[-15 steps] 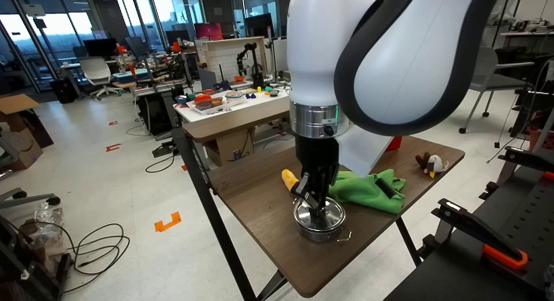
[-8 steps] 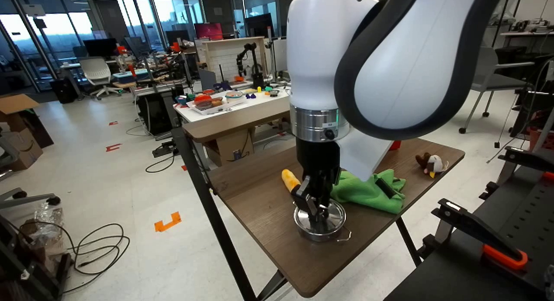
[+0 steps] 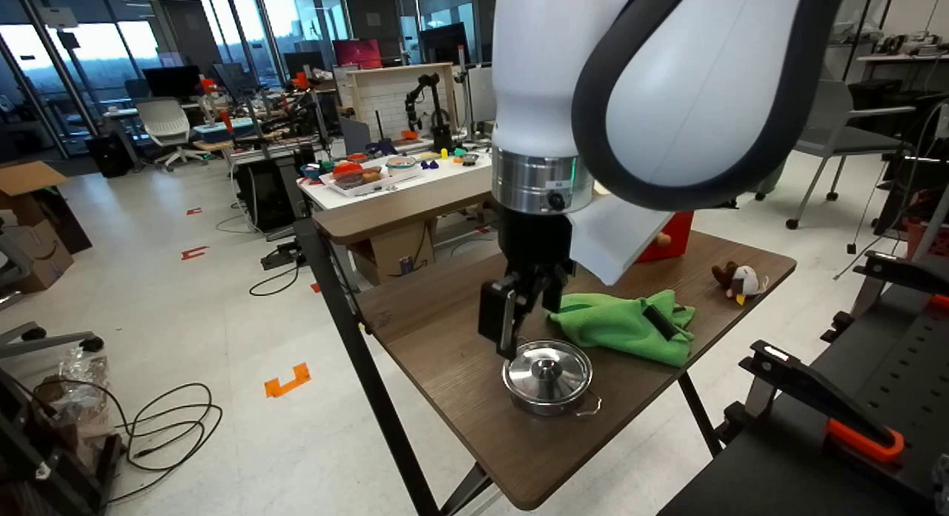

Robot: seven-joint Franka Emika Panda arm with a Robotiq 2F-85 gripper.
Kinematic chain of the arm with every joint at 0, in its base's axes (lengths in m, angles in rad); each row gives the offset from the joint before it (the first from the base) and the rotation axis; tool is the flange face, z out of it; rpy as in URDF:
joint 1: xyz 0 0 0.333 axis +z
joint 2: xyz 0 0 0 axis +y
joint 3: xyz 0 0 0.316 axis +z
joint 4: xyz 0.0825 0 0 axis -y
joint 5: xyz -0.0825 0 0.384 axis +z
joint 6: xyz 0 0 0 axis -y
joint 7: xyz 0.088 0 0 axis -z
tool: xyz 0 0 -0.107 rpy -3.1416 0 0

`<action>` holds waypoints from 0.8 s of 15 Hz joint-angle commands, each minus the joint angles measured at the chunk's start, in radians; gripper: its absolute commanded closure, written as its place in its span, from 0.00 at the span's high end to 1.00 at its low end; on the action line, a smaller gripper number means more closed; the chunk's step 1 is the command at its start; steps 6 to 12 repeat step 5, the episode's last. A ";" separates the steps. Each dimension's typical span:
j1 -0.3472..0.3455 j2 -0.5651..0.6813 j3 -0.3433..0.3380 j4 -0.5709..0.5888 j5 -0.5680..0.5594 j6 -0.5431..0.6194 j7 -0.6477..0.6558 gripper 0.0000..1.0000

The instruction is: Open the drawer and pot a lid on the drawer

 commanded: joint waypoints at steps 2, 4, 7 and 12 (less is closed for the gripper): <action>0.003 -0.052 -0.016 -0.032 0.002 0.020 -0.006 1.00; 0.001 -0.091 -0.037 -0.064 -0.009 0.019 -0.017 1.00; 0.000 -0.100 -0.041 -0.074 -0.011 0.019 -0.019 1.00; 0.000 -0.100 -0.041 -0.074 -0.011 0.019 -0.019 1.00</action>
